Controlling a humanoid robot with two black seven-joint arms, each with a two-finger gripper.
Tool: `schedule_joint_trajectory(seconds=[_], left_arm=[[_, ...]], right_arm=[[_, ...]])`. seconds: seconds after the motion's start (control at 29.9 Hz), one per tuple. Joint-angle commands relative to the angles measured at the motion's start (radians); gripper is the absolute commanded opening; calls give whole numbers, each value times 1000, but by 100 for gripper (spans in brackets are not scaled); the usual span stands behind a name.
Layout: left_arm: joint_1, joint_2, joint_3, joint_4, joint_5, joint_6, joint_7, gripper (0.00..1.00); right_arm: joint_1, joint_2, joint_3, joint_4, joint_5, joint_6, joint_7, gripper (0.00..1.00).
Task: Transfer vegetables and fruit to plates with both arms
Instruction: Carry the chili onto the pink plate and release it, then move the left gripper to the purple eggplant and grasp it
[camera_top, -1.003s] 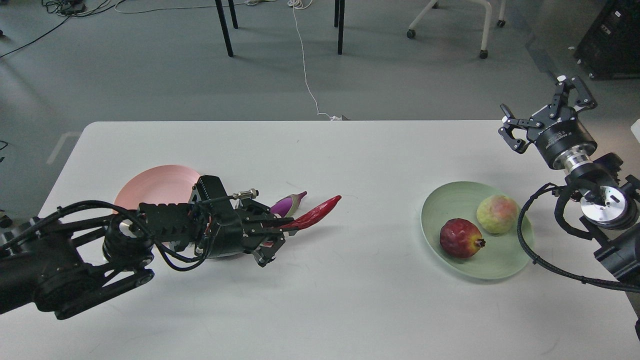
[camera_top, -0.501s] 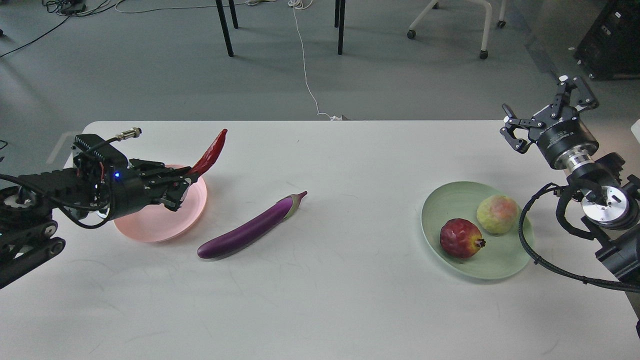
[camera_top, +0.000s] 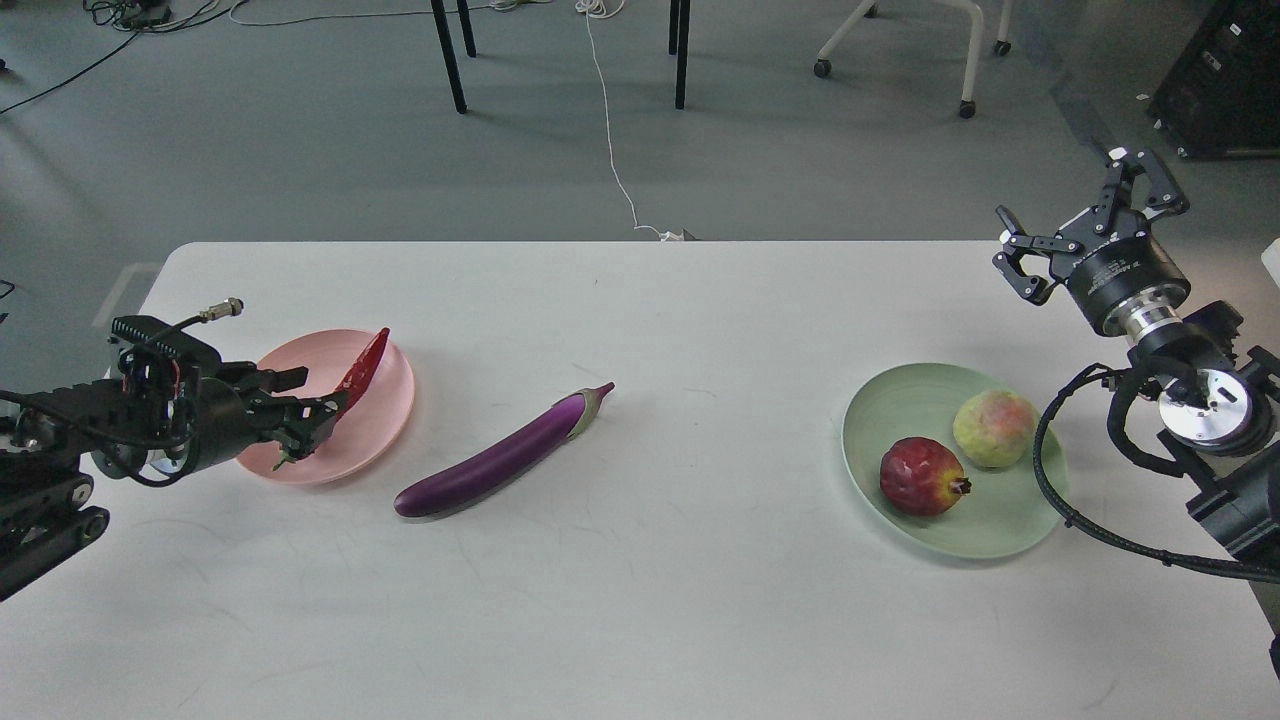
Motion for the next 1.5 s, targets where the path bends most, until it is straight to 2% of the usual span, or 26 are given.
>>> schedule_joint_trajectory(seconds=[0.0,0.1,0.17,0.33,0.53,1.34,1.4,1.47], left_arm=[[-32,-10,-3,-88,2,-1,0,72],[-47,-11,0,-189,15,-1,4,72],[-47,-22,1,-215,57,-1,10,69],[-47,-75,36,-191,233,-1,10,66],[-43,-123,131,-189,246,-1,13,66],[-7,-157,132,-200,236,1,0,66],[-6,-157,132,-200,236,1,0,62],[-6,-157,132,-200,236,1,1,46]], right_arm=[[-2,1,-1,1,0,0,0,99],[-2,1,-1,1,-2,0,0,99],[-2,1,-1,1,-3,0,0,99],[-5,0,-1,1,-3,0,0,99],[-5,0,-1,0,-3,0,0,99],[-8,1,-1,1,-5,0,0,99],[-8,1,-1,1,-5,0,0,99],[-8,1,-1,1,-5,0,0,99]])
